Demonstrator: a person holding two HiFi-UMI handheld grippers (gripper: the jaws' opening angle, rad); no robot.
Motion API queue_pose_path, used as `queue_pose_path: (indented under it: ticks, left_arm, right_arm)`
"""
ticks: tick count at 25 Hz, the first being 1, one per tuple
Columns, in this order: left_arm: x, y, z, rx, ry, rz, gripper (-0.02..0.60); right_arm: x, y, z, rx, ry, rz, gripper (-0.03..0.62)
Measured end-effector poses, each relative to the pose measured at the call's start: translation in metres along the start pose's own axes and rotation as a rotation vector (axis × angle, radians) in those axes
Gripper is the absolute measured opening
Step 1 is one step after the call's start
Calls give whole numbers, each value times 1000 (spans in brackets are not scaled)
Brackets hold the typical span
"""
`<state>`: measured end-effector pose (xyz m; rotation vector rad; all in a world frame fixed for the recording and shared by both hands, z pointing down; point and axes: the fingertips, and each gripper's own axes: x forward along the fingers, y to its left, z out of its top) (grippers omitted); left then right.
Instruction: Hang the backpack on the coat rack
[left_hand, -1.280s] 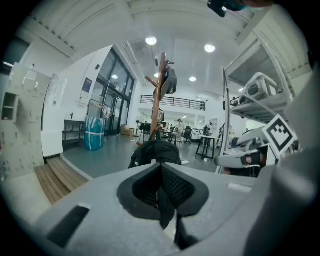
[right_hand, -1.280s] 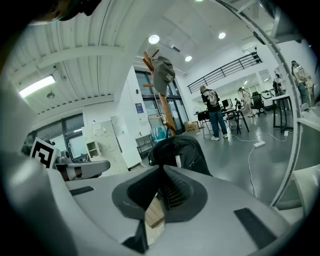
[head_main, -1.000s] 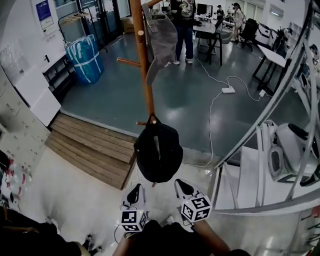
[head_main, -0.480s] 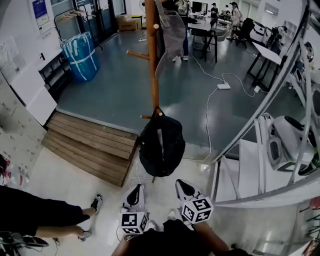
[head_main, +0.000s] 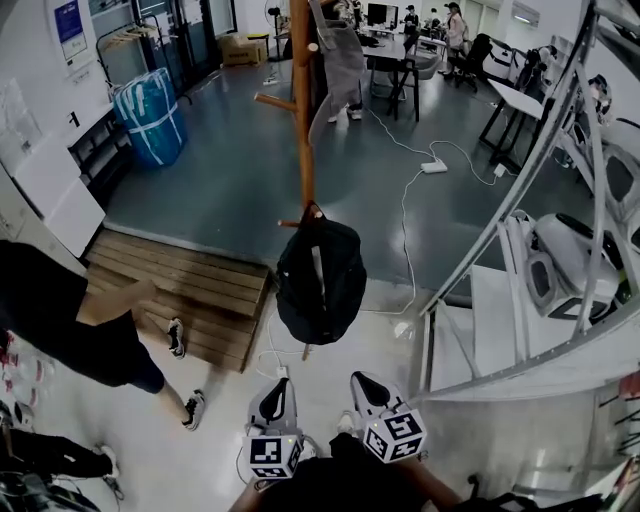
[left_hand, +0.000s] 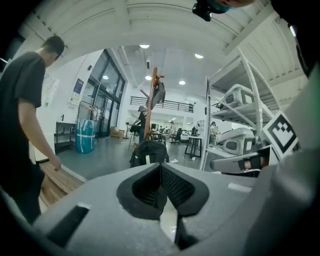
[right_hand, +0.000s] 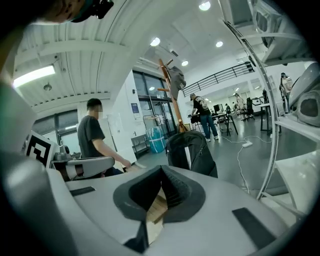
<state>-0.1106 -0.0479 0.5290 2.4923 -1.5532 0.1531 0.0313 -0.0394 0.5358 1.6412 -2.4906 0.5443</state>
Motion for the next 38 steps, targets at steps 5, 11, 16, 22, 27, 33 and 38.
queue_pose_path:
  ticks: [5,11,16,22,27,33,38]
  left_arm:
    - [-13,-13,-1,18,-4,-40,18]
    - [-22,-19,-4,8,8,-52,18]
    - [-26,-19,-11,4,17,-51,18]
    - [-29,-23,-12,31,12,-73,18]
    - [-29,-24,-14,24,15,-75,18]
    - [-29,-27,-16,26,24,-93,18]
    - [-28,-27,-22,5,46,-105,18]
  right_arm:
    - [-18,12,-9,29,-15,-1,12]
    - [-30,18,-13,46,-39,4,12]
    - [-37,22,-16,31,-32,-14,11]
    - [-41,24,-22,39,-28,-16,12]
    - [-42,27,-22,38,-29,-11,11]
    - [-43,27,-24,36,-26,-13,11]
    - [-39,28,-23,34,-31,-18,11]
